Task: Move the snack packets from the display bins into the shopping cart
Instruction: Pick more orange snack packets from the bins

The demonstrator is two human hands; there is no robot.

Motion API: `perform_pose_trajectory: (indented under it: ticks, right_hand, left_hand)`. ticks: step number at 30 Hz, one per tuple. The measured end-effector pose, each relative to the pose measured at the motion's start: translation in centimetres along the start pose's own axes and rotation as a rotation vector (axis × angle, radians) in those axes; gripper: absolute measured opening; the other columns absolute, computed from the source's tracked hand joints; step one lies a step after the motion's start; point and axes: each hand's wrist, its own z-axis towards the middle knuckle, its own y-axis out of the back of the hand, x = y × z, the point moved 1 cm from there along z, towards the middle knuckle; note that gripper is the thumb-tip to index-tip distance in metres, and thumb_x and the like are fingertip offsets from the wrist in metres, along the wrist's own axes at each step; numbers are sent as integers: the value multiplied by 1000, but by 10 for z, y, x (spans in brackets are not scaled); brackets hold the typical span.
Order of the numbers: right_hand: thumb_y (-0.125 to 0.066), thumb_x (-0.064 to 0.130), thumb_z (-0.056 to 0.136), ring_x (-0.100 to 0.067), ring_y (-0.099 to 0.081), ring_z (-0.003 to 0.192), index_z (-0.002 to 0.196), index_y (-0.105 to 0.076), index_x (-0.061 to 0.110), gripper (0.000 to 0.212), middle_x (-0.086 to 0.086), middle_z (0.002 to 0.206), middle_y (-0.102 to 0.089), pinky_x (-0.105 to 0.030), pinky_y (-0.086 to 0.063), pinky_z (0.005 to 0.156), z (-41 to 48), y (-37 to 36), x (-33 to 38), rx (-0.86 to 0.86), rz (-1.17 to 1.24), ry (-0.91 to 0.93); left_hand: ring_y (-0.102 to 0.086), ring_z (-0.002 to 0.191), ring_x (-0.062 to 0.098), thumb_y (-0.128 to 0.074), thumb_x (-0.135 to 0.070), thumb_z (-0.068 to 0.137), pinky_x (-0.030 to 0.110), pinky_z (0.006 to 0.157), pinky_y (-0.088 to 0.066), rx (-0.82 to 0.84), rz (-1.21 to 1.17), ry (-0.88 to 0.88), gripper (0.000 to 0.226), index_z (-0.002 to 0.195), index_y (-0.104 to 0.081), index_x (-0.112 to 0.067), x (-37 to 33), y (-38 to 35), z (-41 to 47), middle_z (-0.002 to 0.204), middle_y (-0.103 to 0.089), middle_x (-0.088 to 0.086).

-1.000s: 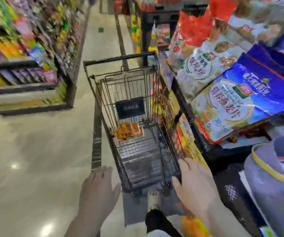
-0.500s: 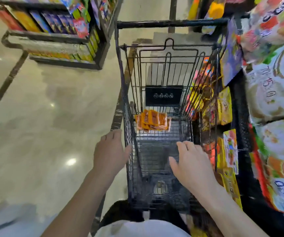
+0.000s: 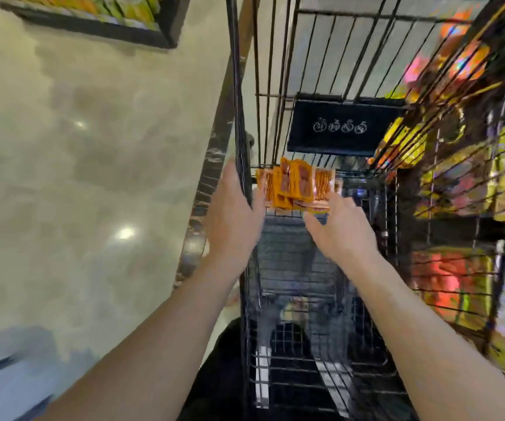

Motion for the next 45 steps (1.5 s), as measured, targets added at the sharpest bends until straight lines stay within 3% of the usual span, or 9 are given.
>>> perform_pose_trajectory:
  ticks: [7, 15, 24, 31, 34, 37, 39, 42, 45]
  right_hand:
    - [-57, 63, 94, -29, -60, 118, 137, -54, 24, 58, -7, 129, -62, -49, -53, 99, 109, -61, 1, 23, 199, -66]
    - [-61, 68, 91, -41, -22, 151, 157, -26, 15, 91, -17, 163, -22, -58, -26, 119, 189, -121, 2, 48, 242, -318]
    - [-60, 33, 104, -16, -65, 94, 119, -65, 23, 19, -3, 117, -67, -29, -49, 77, 173, -121, -38, -140, 365, -87]
    - [-67, 26, 100, -13, -68, 107, 123, -69, 19, 24, 6, 114, -72, -40, -55, 98, 131, -95, -59, -72, 764, -43]
    - [-68, 25, 99, 4, -68, 99, 118, -68, 28, 19, 19, 104, -74, -15, -53, 82, 100, -78, -70, -17, 879, 36]
    - [-70, 30, 98, 11, -68, 93, 117, -67, 33, 20, 29, 99, -74, -4, -49, 70, 74, -62, -81, 23, 945, 74]
    - [-72, 26, 97, 2, -72, 96, 125, -64, 22, 29, 20, 106, -76, -10, -55, 76, 61, -52, -88, 39, 1068, 76]
    - [-73, 23, 96, -11, -74, 104, 131, -62, 18, 36, 7, 113, -78, -35, -61, 89, 47, -45, -96, 77, 1161, 84]
    - [-75, 29, 95, -15, -74, 108, 128, -64, 25, 35, 5, 117, -77, -46, -62, 90, 43, -45, -106, 104, 1193, 108]
  left_hand:
    - [-69, 90, 12, -58, -24, 106, 27, 75, -50, -100, -53, -11, 48, 152, -46, -25, 10, -12, 0, 111, -74, -11]
    - [-72, 85, 9, -55, -32, 105, 41, 83, -62, -158, -76, -11, 47, 149, -42, -39, 18, -15, -1, 117, -71, -22]
    - [-66, 71, 6, -58, -32, 103, 25, 67, -55, -180, -75, -30, 48, 149, -46, -36, 25, -18, 0, 96, -62, -41]
    - [-64, 79, -3, -66, -27, 102, -3, 68, -39, -161, -40, -36, 51, 150, -48, -25, 17, -15, -2, 92, -60, -34]
    - [-62, 89, -12, -71, -33, 99, 2, 76, -42, -107, -39, -4, 58, 150, -43, -28, 3, -13, -10, 105, -58, -35]
    - [-45, 134, -9, -71, -38, 97, 20, 111, -36, -119, 26, -36, 78, 160, -27, -26, -15, -14, -39, 152, -46, -20]
    - [-25, 155, 7, -66, -39, 99, 26, 123, -22, -161, 75, -152, 77, 161, -22, -28, -29, -17, -58, 168, -28, -8]
    - [-24, 153, 1, -62, -41, 98, 33, 126, -25, -90, 30, -271, 68, 155, -27, -32, -43, -36, -72, 147, -30, -35]
    - [-29, 139, -13, -62, -49, 99, 9, 115, -24, 40, -78, -236, 67, 155, -30, -34, -46, -68, -66, 141, -32, -38]
